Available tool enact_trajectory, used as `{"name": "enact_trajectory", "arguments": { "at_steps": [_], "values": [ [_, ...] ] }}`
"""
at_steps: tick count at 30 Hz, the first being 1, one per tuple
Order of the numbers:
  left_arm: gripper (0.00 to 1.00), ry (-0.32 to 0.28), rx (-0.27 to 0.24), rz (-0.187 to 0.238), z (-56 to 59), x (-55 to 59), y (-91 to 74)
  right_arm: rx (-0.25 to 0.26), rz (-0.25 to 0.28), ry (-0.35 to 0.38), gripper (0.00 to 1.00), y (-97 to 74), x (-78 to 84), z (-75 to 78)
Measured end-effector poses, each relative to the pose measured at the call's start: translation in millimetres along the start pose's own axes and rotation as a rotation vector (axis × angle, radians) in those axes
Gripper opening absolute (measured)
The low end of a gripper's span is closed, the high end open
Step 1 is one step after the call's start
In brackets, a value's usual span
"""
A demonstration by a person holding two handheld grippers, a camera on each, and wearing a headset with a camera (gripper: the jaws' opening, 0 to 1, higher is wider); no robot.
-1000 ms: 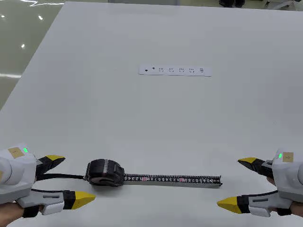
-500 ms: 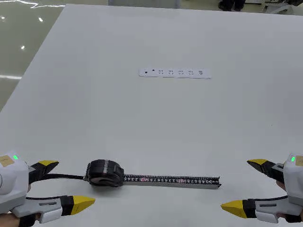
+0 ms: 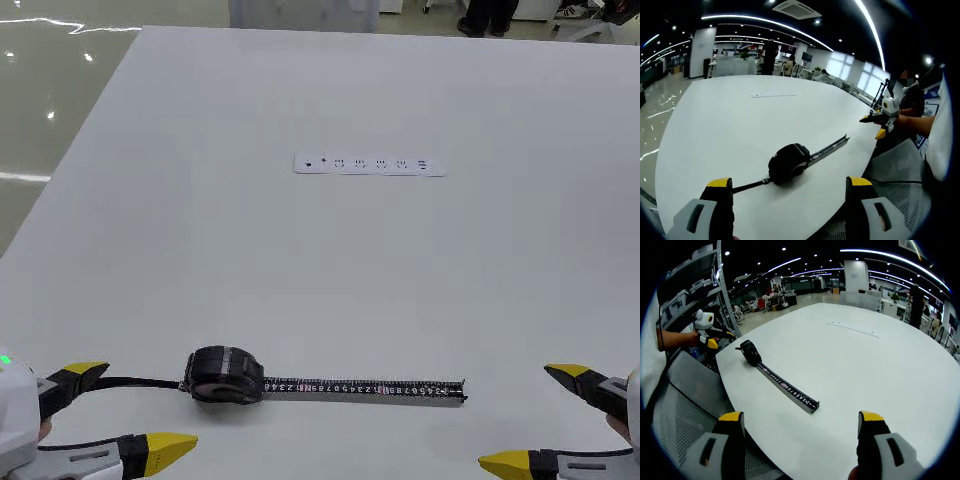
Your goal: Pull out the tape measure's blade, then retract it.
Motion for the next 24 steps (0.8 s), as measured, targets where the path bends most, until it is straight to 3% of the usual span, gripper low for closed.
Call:
{"name": "enact_trajectory", "arguments": {
  "at_steps": [4, 24],
  "values": [
    [0.92, -0.037, -0.012, 0.019, 1.0, 3.2, -3.1, 0.012, 0.001, 0.012, 0.96, -3.1, 3.5, -2.6],
    [0.92, -0.074, -0.028, 0.019, 5.3, 17.7, -6.2, 0.044, 0.025, 0.046, 0.97, -4.3, 15.7, -13.9]
  ]
}}
Point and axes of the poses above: the centre of the closed fingertips' face, and the gripper's own axes: y roughly forward along the fingers, z roughly to its right, x roughly out of its underside, the point moved 8 cm from there along -y, roughly backward along the fingers, and after that the axes turned 5 degrees about x, right-handed, at the moved point
